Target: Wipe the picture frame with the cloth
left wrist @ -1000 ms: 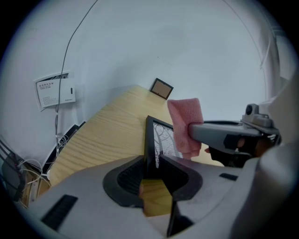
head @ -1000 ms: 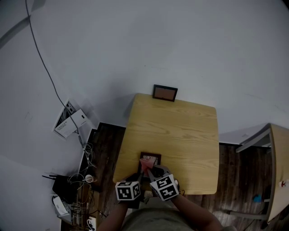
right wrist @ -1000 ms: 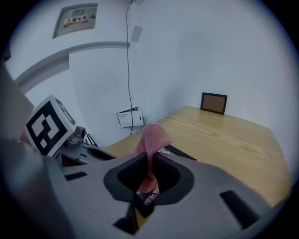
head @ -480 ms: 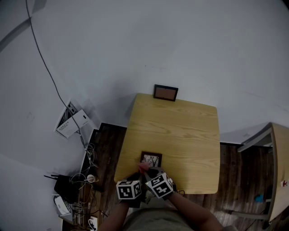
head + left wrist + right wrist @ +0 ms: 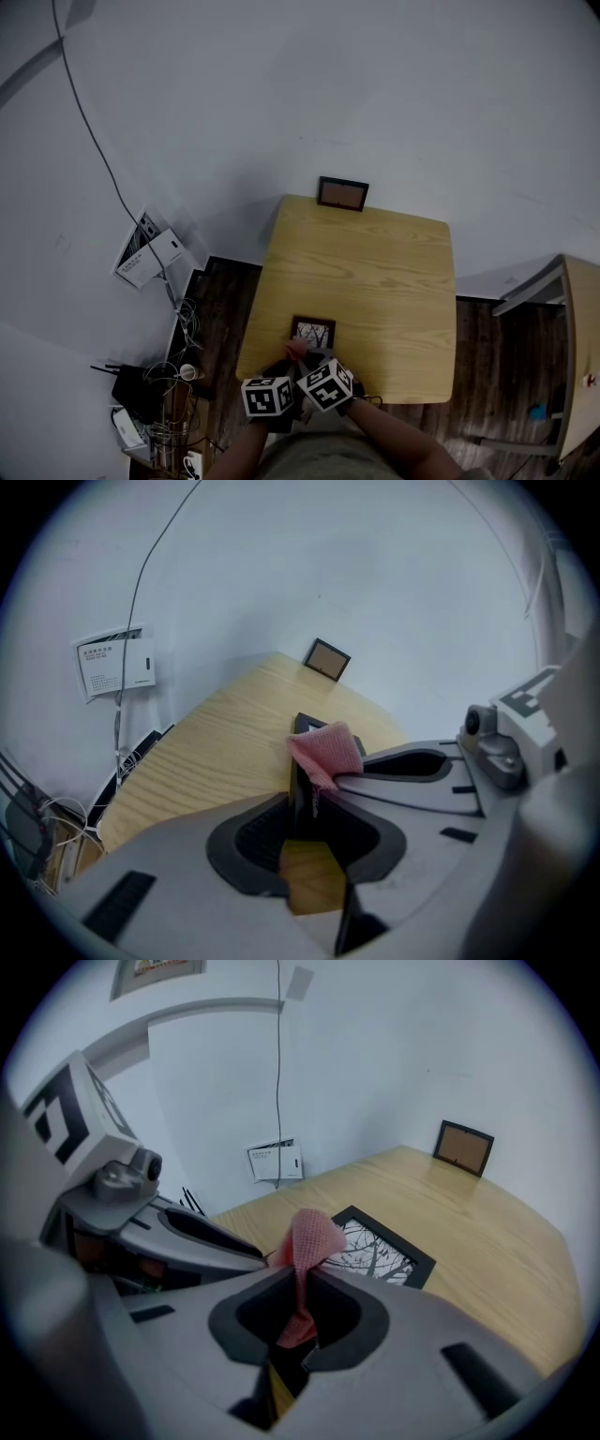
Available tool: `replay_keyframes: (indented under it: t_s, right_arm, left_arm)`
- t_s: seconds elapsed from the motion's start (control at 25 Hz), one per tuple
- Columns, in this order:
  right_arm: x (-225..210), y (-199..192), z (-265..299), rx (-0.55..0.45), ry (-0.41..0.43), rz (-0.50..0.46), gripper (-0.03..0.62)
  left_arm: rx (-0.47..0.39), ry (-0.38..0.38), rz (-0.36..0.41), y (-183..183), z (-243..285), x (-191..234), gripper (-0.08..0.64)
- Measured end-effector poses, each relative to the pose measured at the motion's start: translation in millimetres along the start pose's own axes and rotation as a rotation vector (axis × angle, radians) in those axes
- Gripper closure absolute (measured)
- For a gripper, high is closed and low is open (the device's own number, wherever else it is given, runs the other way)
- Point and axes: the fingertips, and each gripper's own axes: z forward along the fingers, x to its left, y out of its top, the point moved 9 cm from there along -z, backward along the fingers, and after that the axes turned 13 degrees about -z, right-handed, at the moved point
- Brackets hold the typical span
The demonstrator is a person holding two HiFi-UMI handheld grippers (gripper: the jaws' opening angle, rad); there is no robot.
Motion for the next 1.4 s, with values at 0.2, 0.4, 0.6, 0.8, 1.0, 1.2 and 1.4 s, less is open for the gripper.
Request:
replay_keyframes:
  t_s: [0.2,0.4,0.6,0.8,1.0,1.2,1.4]
  right_arm:
    - [-2.2,-5.4,-2.9,0.016,-0.025,-0.006,0.571]
    - [-6.1,-15.2,-10.1,0.024,-0.053,0.039,0.571]
    - [-9.7,-24.3,-19.5,0.020,-0.097,0.080,0.569]
    - [-8.6,-26.6,-21.7,0.012,-0.129,0.104,0.571]
    - [-5.4,-25.0,-28.6,-0.020,-0.177,0.140,0.571]
    - [5.6,-22.6,-53.9,-0.093,-0.231,0.205,0.571]
    - [27.2,-21.4,-84.1,-0.192,-0.272,0.294,0.571]
  left_arm:
    - [-0.004,0.004,0.001,0.4,0.4,0.1,0.464]
    - [-0.009,0.007,0.004,-0.2,-0.3,0.0,0.464]
    - [-0.014,0.009,-0.001,-1.5,0.0,0.1,0.463]
    - [-0.008,0.003,-0.024,-0.2,-0.3,2.0,0.463]
    - [-0.010,-0.012,-0.004,-0.8,-2.2,0.7,0.463]
    - [-0.036,-0.057,0.052,-0.5,-18.5,-4.7,0.457]
    - [-0.069,-0.118,0.077,-4.4,-45.2,-11.7,0.468]
